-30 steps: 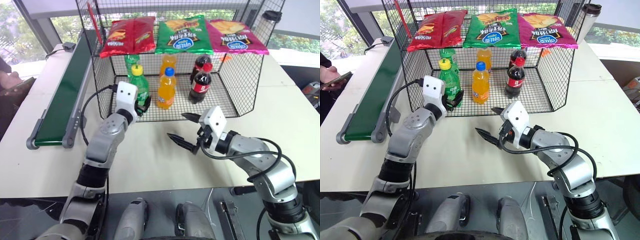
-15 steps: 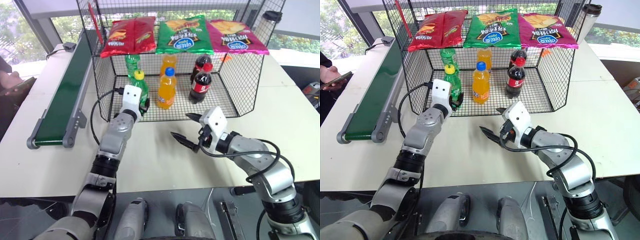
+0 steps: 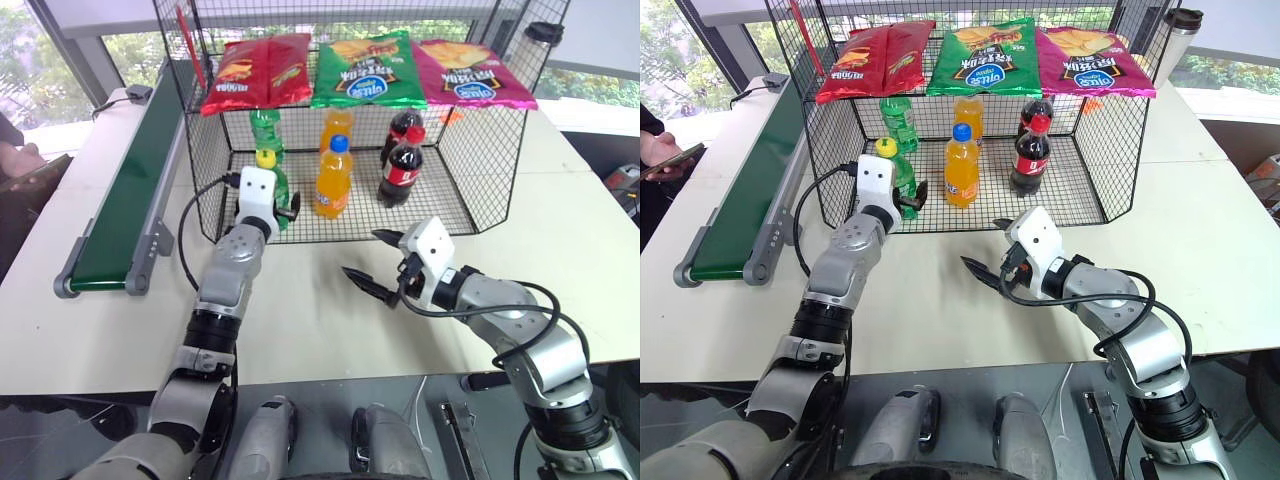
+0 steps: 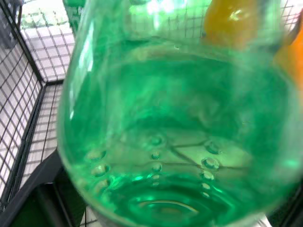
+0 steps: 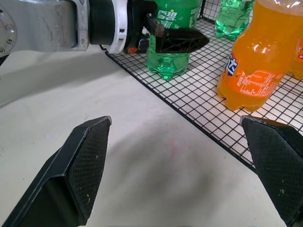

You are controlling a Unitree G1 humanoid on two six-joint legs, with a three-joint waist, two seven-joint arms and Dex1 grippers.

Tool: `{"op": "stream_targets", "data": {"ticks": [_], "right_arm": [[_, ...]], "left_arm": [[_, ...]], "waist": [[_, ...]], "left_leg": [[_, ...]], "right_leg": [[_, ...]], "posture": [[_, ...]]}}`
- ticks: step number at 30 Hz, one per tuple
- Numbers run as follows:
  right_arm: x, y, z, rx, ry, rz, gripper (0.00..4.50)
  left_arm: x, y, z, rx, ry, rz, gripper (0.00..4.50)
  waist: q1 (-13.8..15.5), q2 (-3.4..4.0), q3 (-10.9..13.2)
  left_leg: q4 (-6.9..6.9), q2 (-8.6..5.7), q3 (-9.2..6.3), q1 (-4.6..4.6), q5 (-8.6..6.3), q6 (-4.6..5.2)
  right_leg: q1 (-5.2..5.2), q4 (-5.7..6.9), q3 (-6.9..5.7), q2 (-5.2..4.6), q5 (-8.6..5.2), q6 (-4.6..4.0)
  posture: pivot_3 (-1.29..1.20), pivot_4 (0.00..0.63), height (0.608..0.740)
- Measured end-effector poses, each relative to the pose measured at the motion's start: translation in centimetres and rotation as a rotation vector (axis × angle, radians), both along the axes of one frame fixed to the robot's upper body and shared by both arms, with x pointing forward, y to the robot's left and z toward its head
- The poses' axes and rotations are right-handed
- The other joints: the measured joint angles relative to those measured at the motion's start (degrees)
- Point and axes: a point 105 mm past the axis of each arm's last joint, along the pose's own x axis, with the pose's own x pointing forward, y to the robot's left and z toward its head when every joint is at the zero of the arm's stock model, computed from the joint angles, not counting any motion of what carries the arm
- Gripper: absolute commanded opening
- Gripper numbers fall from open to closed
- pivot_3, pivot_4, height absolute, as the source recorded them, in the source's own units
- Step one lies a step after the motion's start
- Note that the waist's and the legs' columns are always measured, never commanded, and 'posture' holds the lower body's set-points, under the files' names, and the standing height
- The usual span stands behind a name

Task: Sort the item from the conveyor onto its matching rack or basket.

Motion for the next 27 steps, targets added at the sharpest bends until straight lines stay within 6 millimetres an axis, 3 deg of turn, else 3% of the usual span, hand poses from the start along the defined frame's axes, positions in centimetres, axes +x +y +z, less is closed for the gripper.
{"op": "stream_targets", "data": {"ticks": [13, 21, 27], "right_arm": [[-0.1, 0.1, -0.1, 0.0, 0.006, 0.006, 4.5], [-0.1, 0.1, -0.2, -0.001, 0.018, 0.007, 4.5], [-0.2, 0.3, 0.0, 0.002, 0.015, 0.016, 4.5]], "left_arm": [[-4.2, 2.8, -0.7, 0.096, 0.071, -0.031, 4.47], [-8.2, 2.4, -1.0, 0.117, 0.117, -0.238, 4.47], [-10.7, 3.6, -1.3, 0.095, 0.163, -0.284, 4.47]], "waist": [[0.0, 0.01, 0.0], [-0.1, 0.03, 0.0], [0.0, 0.03, 0.0]], "left_leg": [[0.03, 0.02, -0.02, 0.03, 0.02, -0.03], [0.01, 0.05, -0.03, 0.04, 0.02, -0.03], [0.02, 0.05, -0.04, 0.04, 0.01, -0.02]], "right_leg": [[0.02, 0.06, 0.01, 0.0, 0.0, -0.01], [-0.01, 0.06, 0.07, 0.01, 0.0, -0.03], [0.01, 0.06, 0.08, 0.01, 0.0, -0.04]], "posture": [[0.0, 0.15, 0.739], [0.0, 0.15, 0.739], [0.0, 0.15, 0.739]]}}
